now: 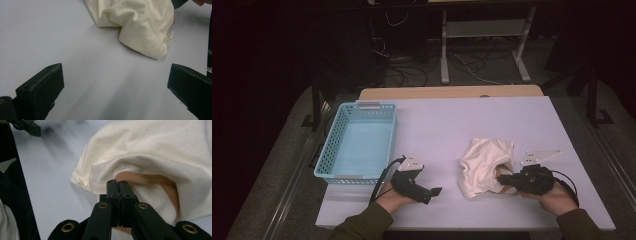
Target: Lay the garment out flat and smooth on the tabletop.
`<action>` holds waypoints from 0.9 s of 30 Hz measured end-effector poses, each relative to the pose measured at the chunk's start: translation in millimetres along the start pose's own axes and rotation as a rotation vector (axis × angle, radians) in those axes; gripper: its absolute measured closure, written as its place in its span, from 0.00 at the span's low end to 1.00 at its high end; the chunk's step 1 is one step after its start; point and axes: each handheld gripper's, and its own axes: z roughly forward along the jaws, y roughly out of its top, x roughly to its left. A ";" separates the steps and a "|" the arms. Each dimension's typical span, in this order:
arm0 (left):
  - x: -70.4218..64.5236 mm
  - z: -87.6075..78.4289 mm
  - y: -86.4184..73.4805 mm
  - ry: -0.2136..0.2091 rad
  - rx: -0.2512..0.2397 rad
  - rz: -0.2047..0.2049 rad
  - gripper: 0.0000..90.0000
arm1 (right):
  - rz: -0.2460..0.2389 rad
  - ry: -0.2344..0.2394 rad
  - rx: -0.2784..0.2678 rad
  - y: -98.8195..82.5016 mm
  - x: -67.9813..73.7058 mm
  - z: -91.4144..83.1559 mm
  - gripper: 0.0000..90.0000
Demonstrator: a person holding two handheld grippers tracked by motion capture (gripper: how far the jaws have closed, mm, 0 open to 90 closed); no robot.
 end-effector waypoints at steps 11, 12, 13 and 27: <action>-0.1 0.3 -0.1 0.001 0.002 -0.001 0.00 | -0.010 -0.003 -0.073 18.6 -3.1 -3.4 0.97; -0.1 0.3 -0.2 0.001 0.002 0.000 0.00 | -0.011 -0.005 -0.080 20.0 -3.5 -3.4 0.97; -0.2 0.3 -0.2 0.001 0.002 0.000 0.00 | -0.013 -0.007 -0.083 21.3 -3.7 -3.4 0.97; -0.6 0.9 -0.3 0.004 0.005 -0.003 0.00 | -0.019 -0.015 -0.131 33.8 -7.6 -6.5 0.97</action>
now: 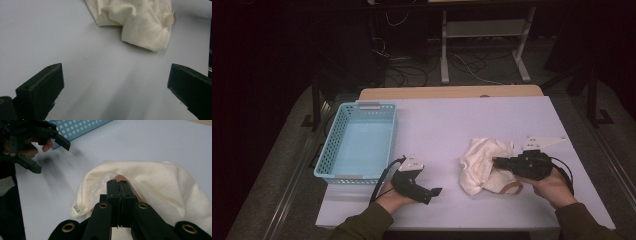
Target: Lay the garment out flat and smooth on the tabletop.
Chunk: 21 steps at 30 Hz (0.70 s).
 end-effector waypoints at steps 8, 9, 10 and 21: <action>0.3 -0.3 0.0 -0.003 -0.001 -0.008 0.00 | -0.003 -0.013 -0.024 11.7 -3.9 4.4 0.97; 0.3 -0.3 0.0 -0.002 -0.001 -0.007 0.00 | -0.003 -0.013 -0.028 13.3 -3.8 4.7 0.97; 0.3 -0.3 0.0 -0.002 -0.001 -0.008 0.00 | -0.002 -0.014 -0.034 14.8 -3.9 5.0 0.97; 1.0 -1.0 0.4 0.000 0.001 0.001 0.00 | -0.014 -0.023 -0.067 32.7 -7.3 10.6 0.97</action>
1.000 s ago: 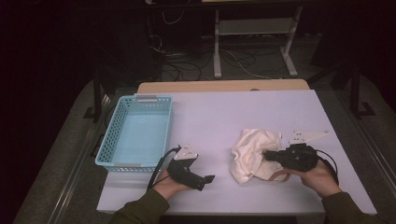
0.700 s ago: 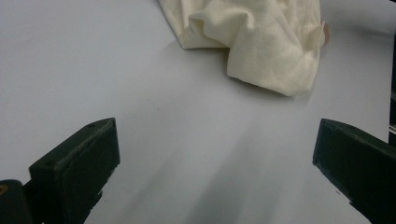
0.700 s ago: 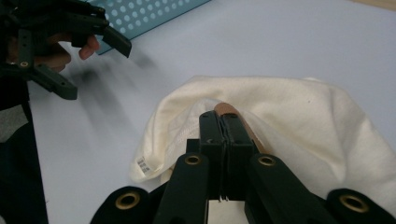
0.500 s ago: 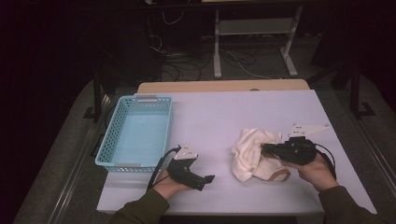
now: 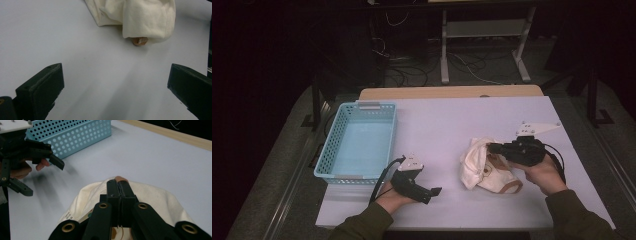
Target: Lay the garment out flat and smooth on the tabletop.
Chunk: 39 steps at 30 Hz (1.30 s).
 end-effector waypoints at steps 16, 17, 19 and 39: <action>0.6 0.8 -0.6 -0.006 0.001 -0.002 0.00 | -0.019 -0.012 -0.014 27.0 -4.5 26.5 0.97; 0.7 0.8 -0.7 -0.006 0.001 -0.002 0.00 | -0.021 -0.009 -0.014 28.9 -4.6 29.0 0.97; 0.9 0.6 -0.8 -0.006 0.000 -0.002 0.00 | -0.024 -0.006 -0.015 32.8 -4.2 34.0 0.97; 1.9 -1.5 -0.8 -0.008 -0.013 -0.019 0.00 | -0.045 0.012 0.056 62.2 -1.6 99.4 0.97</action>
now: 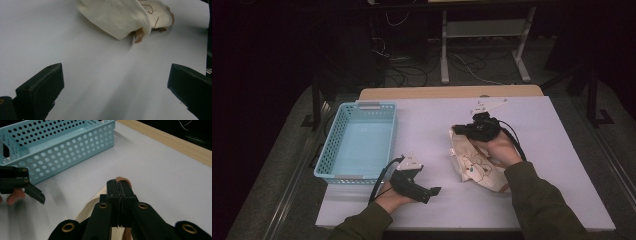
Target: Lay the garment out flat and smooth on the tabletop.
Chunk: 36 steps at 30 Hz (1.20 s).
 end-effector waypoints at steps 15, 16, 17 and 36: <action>-0.2 -1.0 0.4 -0.002 0.002 0.011 0.00 | 0.042 0.001 0.070 2.9 -8.2 37.9 0.89; -0.2 -1.1 0.3 -0.003 0.003 0.009 0.00 | 0.048 0.012 0.066 2.5 -8.3 37.5 0.84; -0.2 -0.9 0.2 -0.003 0.000 0.006 0.00 | 0.052 0.017 0.065 2.5 -8.2 35.7 0.80; -0.5 0.1 0.2 0.000 0.006 0.006 0.00 | 0.050 -0.033 0.054 -21.3 -9.8 -28.8 0.57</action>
